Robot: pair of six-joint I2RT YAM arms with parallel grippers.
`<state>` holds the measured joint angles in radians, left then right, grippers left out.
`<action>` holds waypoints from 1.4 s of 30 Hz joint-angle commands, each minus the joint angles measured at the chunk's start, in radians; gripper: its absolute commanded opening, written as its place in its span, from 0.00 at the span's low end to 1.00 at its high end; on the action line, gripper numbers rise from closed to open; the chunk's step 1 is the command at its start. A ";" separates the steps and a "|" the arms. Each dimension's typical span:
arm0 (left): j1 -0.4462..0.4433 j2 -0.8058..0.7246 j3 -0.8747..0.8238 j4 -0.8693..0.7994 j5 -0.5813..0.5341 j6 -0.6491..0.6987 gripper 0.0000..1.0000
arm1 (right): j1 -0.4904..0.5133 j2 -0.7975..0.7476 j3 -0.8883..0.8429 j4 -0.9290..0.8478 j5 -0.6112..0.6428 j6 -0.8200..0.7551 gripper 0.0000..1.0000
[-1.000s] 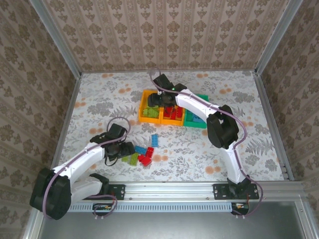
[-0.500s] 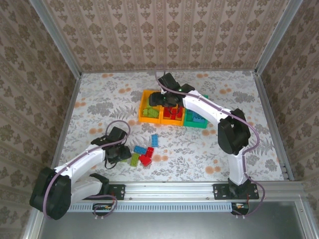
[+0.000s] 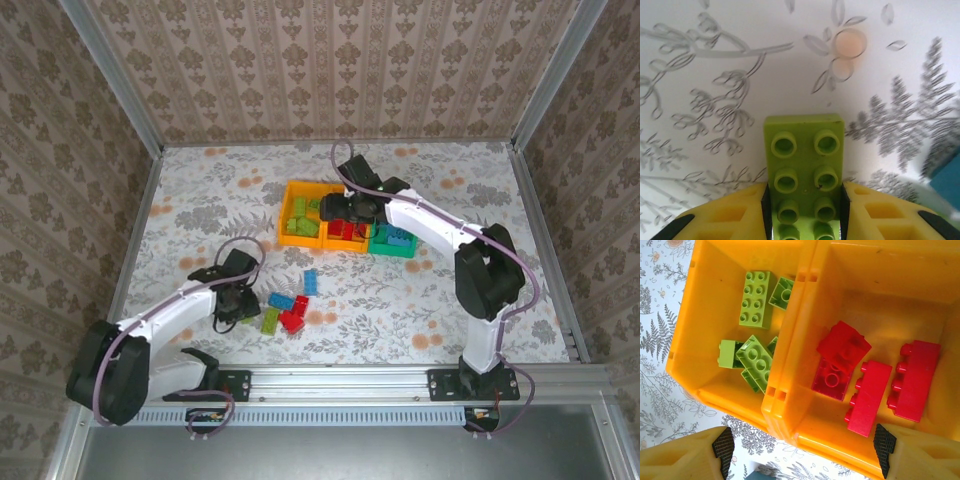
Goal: Sort the legos into containers by color
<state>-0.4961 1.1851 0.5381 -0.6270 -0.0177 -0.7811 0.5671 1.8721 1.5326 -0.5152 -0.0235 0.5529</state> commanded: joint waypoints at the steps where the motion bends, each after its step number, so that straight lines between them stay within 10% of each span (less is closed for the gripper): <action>1: -0.003 0.017 0.094 0.065 0.013 0.050 0.37 | 0.002 -0.061 -0.037 0.024 0.022 0.009 0.77; 30: 0.033 0.729 0.981 0.185 0.221 0.337 0.40 | 0.233 -0.143 -0.425 0.188 0.056 0.135 0.76; 42: 0.033 0.703 0.971 0.213 0.222 0.292 0.73 | 0.324 0.030 -0.260 0.109 0.044 0.236 0.76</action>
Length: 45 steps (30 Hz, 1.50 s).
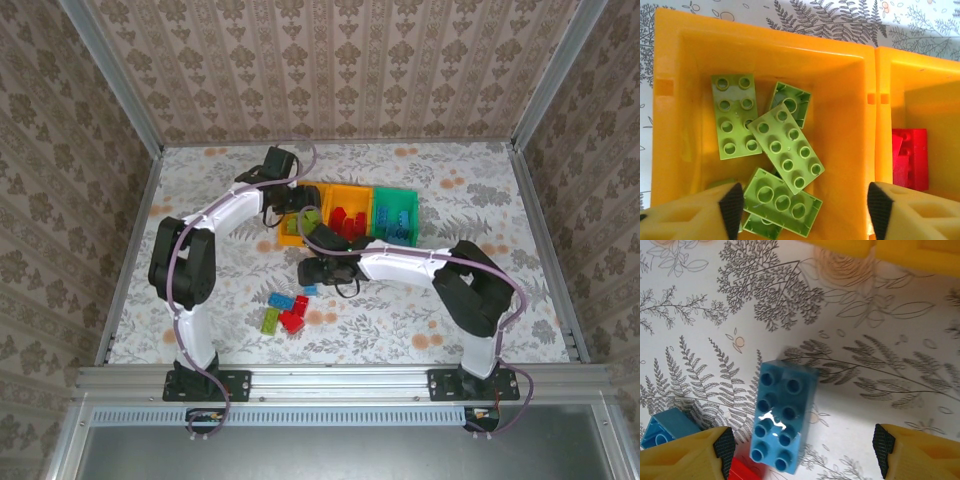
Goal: Sort the legos into containers by color
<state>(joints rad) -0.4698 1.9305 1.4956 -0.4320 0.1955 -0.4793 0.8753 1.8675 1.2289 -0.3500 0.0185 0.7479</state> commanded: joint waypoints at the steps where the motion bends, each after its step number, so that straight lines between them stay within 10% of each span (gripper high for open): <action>1: 0.007 -0.052 0.008 0.019 0.008 -0.011 0.75 | 0.019 0.042 0.051 -0.065 0.006 0.044 0.76; 11: 0.071 -0.181 -0.100 -0.006 -0.028 -0.028 0.94 | 0.031 0.135 0.132 -0.134 0.039 0.055 0.70; 20: 0.131 -0.308 -0.268 -0.022 -0.059 -0.022 0.94 | 0.014 0.141 0.141 -0.182 0.091 0.049 0.36; 27: 0.157 -0.393 -0.366 -0.062 -0.086 0.011 0.95 | -0.031 -0.024 0.057 -0.145 0.107 0.004 0.28; 35: 0.143 -0.473 -0.503 -0.096 -0.084 0.005 0.95 | -0.230 -0.254 -0.041 -0.177 0.190 -0.075 0.29; 45: 0.097 -0.517 -0.629 -0.078 -0.073 -0.062 0.95 | -0.452 -0.154 0.028 -0.176 0.198 -0.208 0.29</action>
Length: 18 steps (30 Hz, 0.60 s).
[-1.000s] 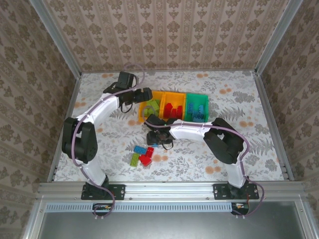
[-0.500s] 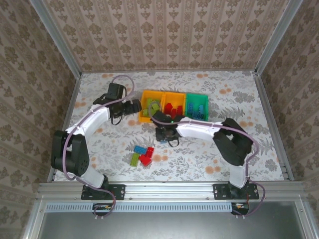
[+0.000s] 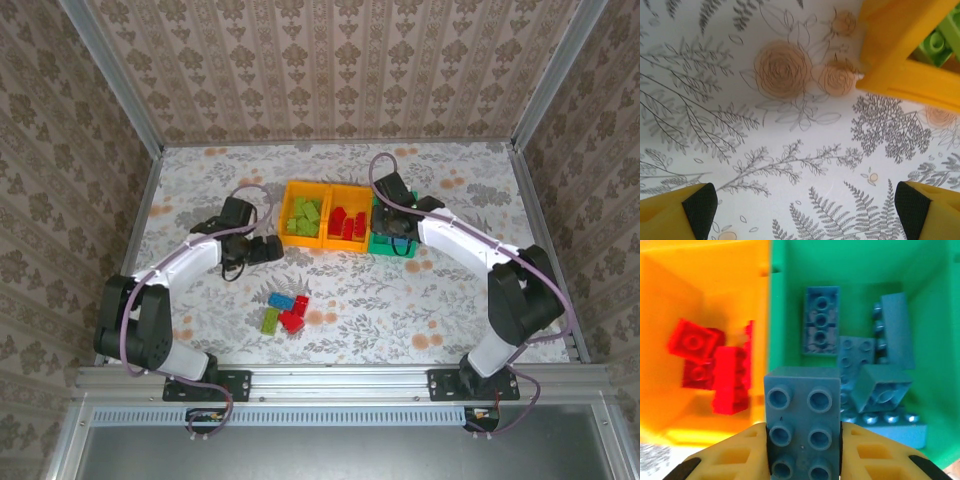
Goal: Sort the legos into containers by color
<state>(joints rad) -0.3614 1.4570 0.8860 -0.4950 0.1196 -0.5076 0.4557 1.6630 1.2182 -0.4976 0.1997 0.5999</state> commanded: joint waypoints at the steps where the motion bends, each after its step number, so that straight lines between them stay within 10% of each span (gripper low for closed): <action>1: -0.015 -0.048 -0.026 -0.015 0.002 -0.038 0.95 | -0.045 0.066 0.050 -0.027 0.014 -0.067 0.30; 7: -0.030 -0.079 -0.059 -0.042 -0.003 -0.068 0.96 | -0.094 0.157 0.134 -0.033 0.003 -0.107 0.34; 18: -0.034 -0.097 -0.105 -0.031 -0.020 -0.097 0.97 | -0.037 0.049 0.086 -0.004 -0.064 -0.130 0.82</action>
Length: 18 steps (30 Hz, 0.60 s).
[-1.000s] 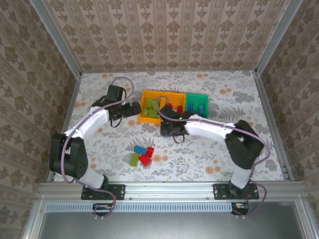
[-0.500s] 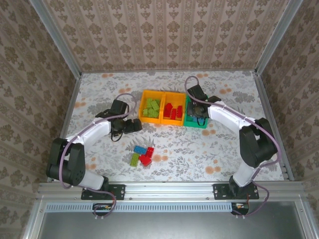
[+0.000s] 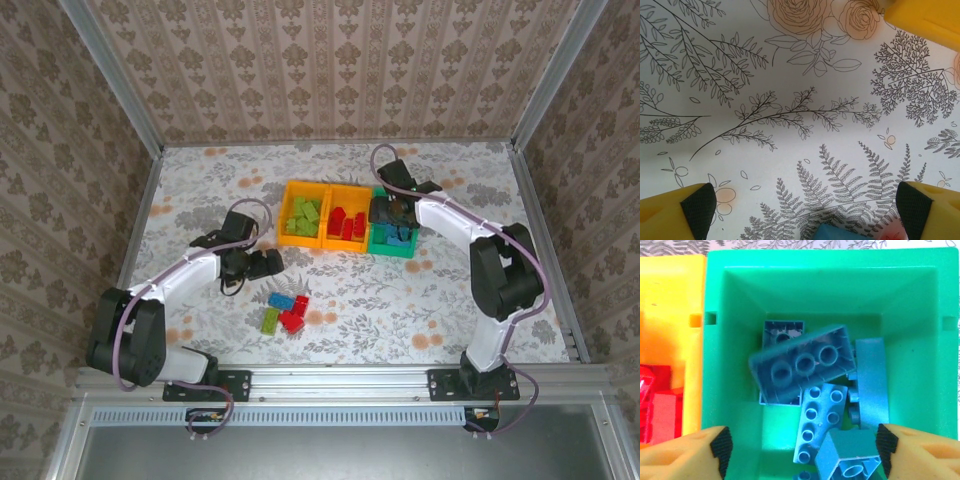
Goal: Sort the legos into containers by color
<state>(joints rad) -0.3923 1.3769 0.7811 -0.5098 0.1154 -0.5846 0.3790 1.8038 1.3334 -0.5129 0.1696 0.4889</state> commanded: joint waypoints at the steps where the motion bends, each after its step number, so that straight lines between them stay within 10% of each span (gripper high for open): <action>1: 0.000 -0.012 0.002 -0.018 -0.022 -0.017 0.97 | 0.061 -0.122 -0.059 0.037 -0.052 -0.042 0.83; 18: 0.113 0.025 0.021 0.017 0.013 0.005 0.99 | 0.686 -0.165 -0.280 0.161 -0.101 -0.135 0.94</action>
<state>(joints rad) -0.2920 1.3899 0.7811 -0.4923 0.1177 -0.5835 1.0298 1.6012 1.0389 -0.3450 0.0471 0.3389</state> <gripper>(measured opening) 0.990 0.942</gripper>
